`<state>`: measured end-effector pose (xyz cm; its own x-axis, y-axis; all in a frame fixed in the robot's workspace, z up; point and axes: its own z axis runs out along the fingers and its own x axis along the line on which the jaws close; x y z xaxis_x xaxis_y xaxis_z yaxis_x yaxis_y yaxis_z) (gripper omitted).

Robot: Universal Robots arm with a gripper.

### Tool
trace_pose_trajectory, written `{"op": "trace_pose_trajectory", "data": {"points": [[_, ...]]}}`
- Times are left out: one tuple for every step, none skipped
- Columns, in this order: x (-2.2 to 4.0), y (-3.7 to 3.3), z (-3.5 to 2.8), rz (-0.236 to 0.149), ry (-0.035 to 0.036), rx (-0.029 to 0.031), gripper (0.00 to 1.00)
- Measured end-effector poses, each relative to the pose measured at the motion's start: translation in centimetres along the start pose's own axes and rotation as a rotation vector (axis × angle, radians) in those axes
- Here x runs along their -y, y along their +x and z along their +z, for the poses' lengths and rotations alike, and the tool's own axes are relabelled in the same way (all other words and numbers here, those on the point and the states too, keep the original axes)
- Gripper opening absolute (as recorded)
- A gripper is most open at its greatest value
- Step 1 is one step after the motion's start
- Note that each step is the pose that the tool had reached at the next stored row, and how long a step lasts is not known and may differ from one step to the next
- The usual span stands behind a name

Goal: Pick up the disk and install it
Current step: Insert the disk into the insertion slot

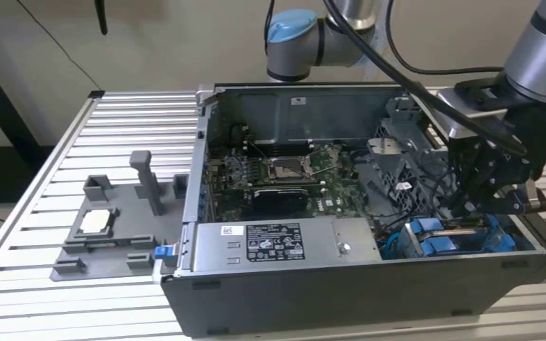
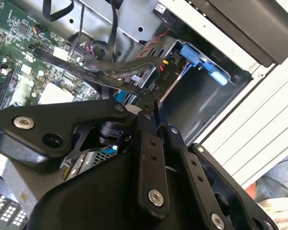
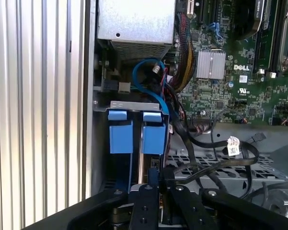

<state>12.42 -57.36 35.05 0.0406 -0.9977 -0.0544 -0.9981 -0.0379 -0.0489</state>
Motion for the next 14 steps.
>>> {"op": "trace_pose_trajectory", "data": {"points": [[0.00, 0.01, 0.05, 0.001, 0.0001, 0.0000, 0.16], [0.00, 0.02, 0.09, 0.001, 0.0001, -0.0002, 0.16], [0.01, 0.02, 0.16, 0.002, 0.0001, 0.0000, 0.16], [0.01, 0.02, 0.23, 0.002, 0.0002, 0.0005, 0.16], [0.00, 0.03, 0.29, 0.002, 0.0002, 0.0010, 0.16], [0.00, 0.03, 0.35, 0.003, 0.0003, 0.0017, 0.16], [0.00, 0.03, 0.40, 0.003, 0.0003, 0.0025, 0.16], [-0.01, 0.04, 0.44, 0.003, 0.0004, 0.0032, 0.16], [-0.01, 0.04, 0.49, 0.003, 0.0004, 0.0043, 0.16], [0.00, 0.04, 0.53, 0.004, 0.0005, 0.0051, 0.16], [0.03, 0.05, 0.57, 0.003, 0.0005, 0.0059, 0.16], [0.05, 0.05, 0.60, 0.003, 0.0005, 0.0065, 0.16], [0.07, 0.05, 0.64, 0.004, 0.0005, 0.0069, 0.16], [0.09, 0.06, 0.67, 0.004, 0.0005, 0.0076, 0.16]]}}
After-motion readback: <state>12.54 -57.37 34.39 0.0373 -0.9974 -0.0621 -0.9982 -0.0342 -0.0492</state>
